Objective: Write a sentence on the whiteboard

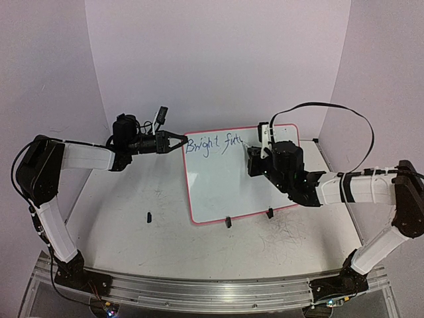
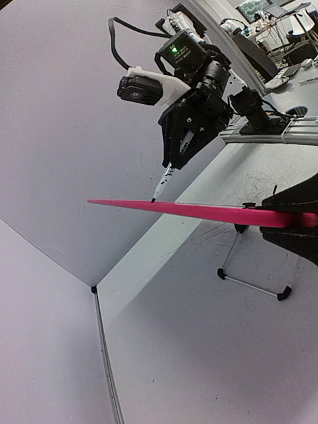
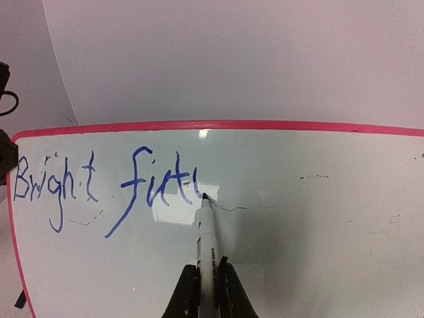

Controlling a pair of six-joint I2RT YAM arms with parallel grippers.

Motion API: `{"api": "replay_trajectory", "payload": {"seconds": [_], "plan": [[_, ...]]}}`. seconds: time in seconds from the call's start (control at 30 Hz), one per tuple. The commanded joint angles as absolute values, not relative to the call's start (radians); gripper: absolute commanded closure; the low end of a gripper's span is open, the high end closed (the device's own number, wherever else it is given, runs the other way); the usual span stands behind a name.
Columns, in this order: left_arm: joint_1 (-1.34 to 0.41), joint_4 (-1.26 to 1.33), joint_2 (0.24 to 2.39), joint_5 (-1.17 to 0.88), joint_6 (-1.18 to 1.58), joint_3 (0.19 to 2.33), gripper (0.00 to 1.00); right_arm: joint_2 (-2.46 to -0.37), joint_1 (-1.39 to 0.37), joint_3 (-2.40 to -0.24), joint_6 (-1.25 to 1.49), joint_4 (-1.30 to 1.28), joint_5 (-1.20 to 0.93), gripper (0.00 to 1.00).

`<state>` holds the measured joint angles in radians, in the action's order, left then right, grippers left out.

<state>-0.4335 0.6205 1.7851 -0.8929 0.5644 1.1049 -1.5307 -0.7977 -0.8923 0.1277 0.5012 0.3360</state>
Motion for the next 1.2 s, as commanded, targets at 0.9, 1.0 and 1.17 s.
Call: {"api": "replay_trajectory", "payload": {"seconds": [0.9, 1.0, 1.17], "plan": [[-0.491, 0.555, 1.784, -0.924, 0.515, 1.122, 1.0, -1.469, -0.779, -0.844, 0.156, 0.465, 0.332, 1.0], [-0.492, 0.555, 1.785, -0.924, 0.515, 1.121, 1.0, -1.448, -0.777, -0.872, 0.149, 0.471, 0.326, 1.0], [-0.492, 0.553, 1.781, -0.922, 0.512, 1.12, 1.0, -1.46, -0.774, -0.901, 0.136, 0.495, 0.311, 1.0]]}}
